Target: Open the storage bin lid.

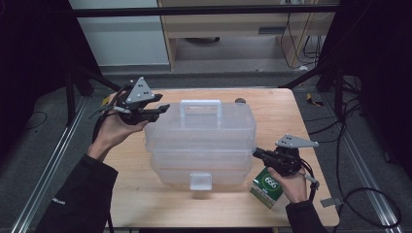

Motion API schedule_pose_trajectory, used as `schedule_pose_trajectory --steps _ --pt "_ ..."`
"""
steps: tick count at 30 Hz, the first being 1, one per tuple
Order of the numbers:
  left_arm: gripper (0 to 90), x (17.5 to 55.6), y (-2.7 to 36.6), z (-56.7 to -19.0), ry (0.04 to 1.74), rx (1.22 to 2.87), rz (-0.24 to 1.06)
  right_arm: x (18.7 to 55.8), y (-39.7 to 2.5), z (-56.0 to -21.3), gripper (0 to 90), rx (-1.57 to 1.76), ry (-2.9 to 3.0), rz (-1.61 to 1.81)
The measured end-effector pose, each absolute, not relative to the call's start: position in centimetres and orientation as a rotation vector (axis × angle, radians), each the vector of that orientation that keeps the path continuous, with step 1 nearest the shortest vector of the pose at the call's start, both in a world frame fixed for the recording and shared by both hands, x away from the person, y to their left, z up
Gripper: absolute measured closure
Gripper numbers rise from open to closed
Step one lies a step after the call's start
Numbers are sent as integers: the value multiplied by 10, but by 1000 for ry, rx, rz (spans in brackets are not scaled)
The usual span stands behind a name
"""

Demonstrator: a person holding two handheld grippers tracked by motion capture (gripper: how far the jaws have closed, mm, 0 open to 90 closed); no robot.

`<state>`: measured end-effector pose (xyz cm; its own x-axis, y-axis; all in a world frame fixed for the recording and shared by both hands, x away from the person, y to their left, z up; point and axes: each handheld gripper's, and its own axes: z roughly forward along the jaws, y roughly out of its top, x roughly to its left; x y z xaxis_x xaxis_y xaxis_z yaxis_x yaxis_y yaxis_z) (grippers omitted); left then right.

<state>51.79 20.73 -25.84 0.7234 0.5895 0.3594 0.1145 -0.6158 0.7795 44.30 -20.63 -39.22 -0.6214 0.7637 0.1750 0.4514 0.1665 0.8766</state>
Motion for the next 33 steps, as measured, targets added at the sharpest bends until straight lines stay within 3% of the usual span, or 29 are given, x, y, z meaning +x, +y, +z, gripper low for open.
schedule_pose_trajectory --steps 11,16,23,33 --pt "789 505 245 -273 711 1994 770 443 -206 -392 900 1167 2144 1430" --pt "828 501 264 -280 712 1937 778 443 -206 -392 900 1168 2144 1429" --pt "860 485 289 -293 854 1851 789 443 -205 -392 900 1172 2146 1429" --pt "894 463 316 -336 959 1737 757 443 -205 -392 900 1172 2147 1426"
